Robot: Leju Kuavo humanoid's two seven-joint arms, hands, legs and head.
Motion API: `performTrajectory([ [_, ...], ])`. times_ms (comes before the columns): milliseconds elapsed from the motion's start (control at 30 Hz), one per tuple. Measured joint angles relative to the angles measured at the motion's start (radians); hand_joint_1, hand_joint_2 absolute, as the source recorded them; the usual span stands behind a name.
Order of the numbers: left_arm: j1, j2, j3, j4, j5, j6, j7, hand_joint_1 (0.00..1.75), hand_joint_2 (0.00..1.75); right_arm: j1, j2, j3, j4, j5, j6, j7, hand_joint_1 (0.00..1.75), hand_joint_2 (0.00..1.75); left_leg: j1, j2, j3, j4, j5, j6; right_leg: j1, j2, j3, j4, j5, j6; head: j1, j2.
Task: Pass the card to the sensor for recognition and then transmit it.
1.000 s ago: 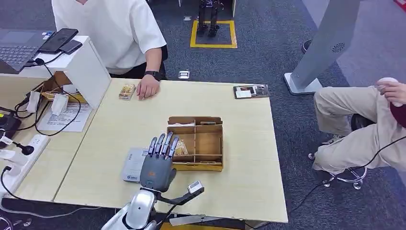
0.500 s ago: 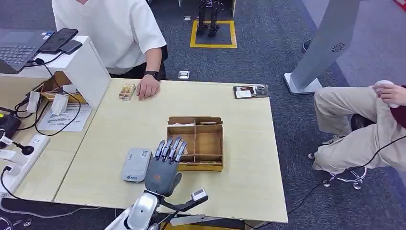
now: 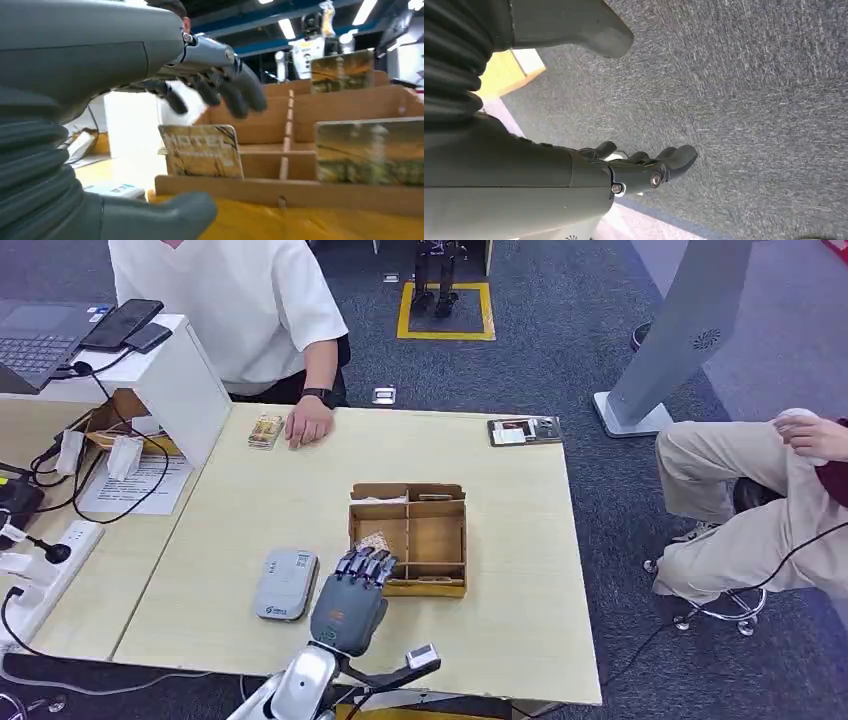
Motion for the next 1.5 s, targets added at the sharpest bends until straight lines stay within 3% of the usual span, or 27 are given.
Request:
performTrajectory([
  [100, 0.001, -0.005, 0.000, 0.009, 0.000, -0.001, -0.002, 0.79, 1.75, 0.000, 0.000, 0.000, 0.000, 0.001, 0.000, 0.000, 0.00, 1.75, 0.000, 0.000, 0.000, 0.000, 0.000, 0.000, 0.000, 0.000, 0.000, 0.000, 0.000, 0.000, 0.000, 0.000],
  [167, 0.001, -0.008, 0.000, 0.015, -0.001, 0.001, -0.002, 0.93, 1.75, 0.000, 0.000, 0.001, 0.000, 0.004, 0.000, 0.000, 0.00, 1.75, 0.000, 0.000, 0.000, 0.000, 0.000, 0.000, 0.000, 0.000, 0.000, 0.000, 0.000, 0.000, 0.000, 0.000],
  [200, 0.000, -0.008, 0.000, 0.016, -0.001, 0.003, -0.002, 1.36, 1.75, 0.000, 0.000, 0.001, 0.000, 0.005, 0.000, 0.000, 0.00, 1.75, 0.000, 0.000, 0.000, 0.000, 0.000, 0.000, 0.000, 0.000, 0.000, 0.000, 0.000, 0.000, 0.000, 0.000],
  [267, 0.000, -0.013, 0.001, 0.021, -0.002, 0.003, 0.000, 1.40, 1.75, 0.000, 0.000, 0.002, 0.000, 0.006, 0.000, 0.000, 0.00, 1.75, 0.000, 0.000, 0.000, 0.000, 0.000, 0.000, 0.000, 0.000, 0.000, 0.000, 0.000, 0.000, 0.000, 0.000],
  [333, -0.002, -0.017, 0.003, 0.024, -0.002, 0.005, 0.000, 1.10, 1.75, -0.001, 0.000, 0.007, 0.000, 0.008, 0.000, 0.000, 0.00, 1.75, 0.000, 0.000, 0.000, 0.000, 0.000, 0.000, 0.000, 0.000, 0.000, 0.000, 0.000, 0.000, 0.000, 0.000],
  [467, -0.002, -0.018, 0.003, 0.031, -0.002, 0.006, 0.000, 1.06, 1.75, -0.001, 0.000, 0.011, 0.000, 0.010, 0.000, 0.000, 0.00, 1.75, 0.000, 0.000, 0.000, 0.000, 0.000, 0.000, 0.000, 0.000, 0.000, 0.000, 0.000, 0.000, 0.000, 0.000],
  [567, -0.001, -0.021, 0.003, 0.032, -0.002, 0.006, 0.000, 0.80, 1.75, -0.001, 0.000, 0.014, 0.000, 0.010, 0.000, 0.000, 0.00, 1.75, 0.000, 0.000, 0.000, 0.000, 0.000, 0.000, 0.000, 0.000, 0.000, 0.000, 0.000, 0.000, 0.000, 0.000],
  [600, -0.001, -0.022, 0.003, 0.032, -0.002, 0.006, 0.000, 0.79, 1.75, -0.001, 0.000, 0.015, 0.000, 0.010, 0.000, 0.000, 0.00, 1.75, 0.000, 0.000, 0.000, 0.000, 0.000, 0.000, 0.000, 0.000, 0.000, 0.000, 0.000, 0.000, 0.000, 0.000],
  [700, 0.000, -0.023, 0.003, 0.036, -0.002, 0.006, 0.000, 0.47, 1.75, -0.001, 0.000, 0.015, 0.000, 0.010, 0.000, 0.000, 0.00, 1.75, 0.000, 0.000, 0.000, 0.000, 0.000, 0.000, 0.000, 0.000, 0.000, 0.000, 0.000, 0.000, 0.000, 0.000],
  [867, 0.003, -0.023, 0.005, 0.042, -0.003, 0.021, 0.000, 0.47, 1.75, -0.001, 0.000, 0.015, 0.000, 0.014, 0.000, 0.000, 0.00, 1.75, 0.000, 0.000, 0.000, 0.000, 0.000, 0.000, 0.000, 0.000, 0.000, 0.000, 0.000, 0.000, 0.000, 0.000],
  [900, 0.003, -0.023, 0.005, 0.044, -0.003, 0.026, 0.000, 0.35, 1.75, -0.001, 0.000, 0.015, 0.000, 0.014, 0.000, 0.000, 0.00, 1.75, 0.000, 0.000, 0.000, 0.000, 0.000, 0.000, 0.000, 0.000, 0.000, 0.000, 0.000, 0.000, 0.000, 0.000],
  [1100, 0.005, -0.024, 0.007, 0.048, -0.003, 0.032, 0.000, 0.30, 1.75, -0.002, 0.000, 0.016, 0.000, 0.014, 0.000, 0.000, 0.00, 1.75, 0.000, 0.000, 0.000, 0.000, 0.000, 0.000, 0.000, 0.000, 0.000, 0.000, 0.000, 0.000, 0.000, 0.000],
  [1167, 0.006, -0.024, 0.008, 0.048, -0.003, 0.039, -0.001, 0.00, 1.75, -0.002, 0.000, 0.016, 0.000, 0.014, 0.000, 0.000, 0.00, 1.75, 0.000, 0.000, 0.000, 0.000, 0.000, 0.000, 0.000, 0.000, 0.000, 0.000, 0.000, 0.000, 0.000, 0.000],
  [1500, 0.009, -0.029, 0.021, 0.048, -0.003, 0.091, 0.005, 0.00, 1.75, -0.002, 0.000, 0.017, 0.000, 0.010, 0.000, -0.001, 0.00, 1.75, 0.000, 0.000, 0.000, 0.000, 0.000, 0.000, 0.000, 0.000, 0.000, 0.000, 0.000, 0.000, 0.000, 0.000],
])
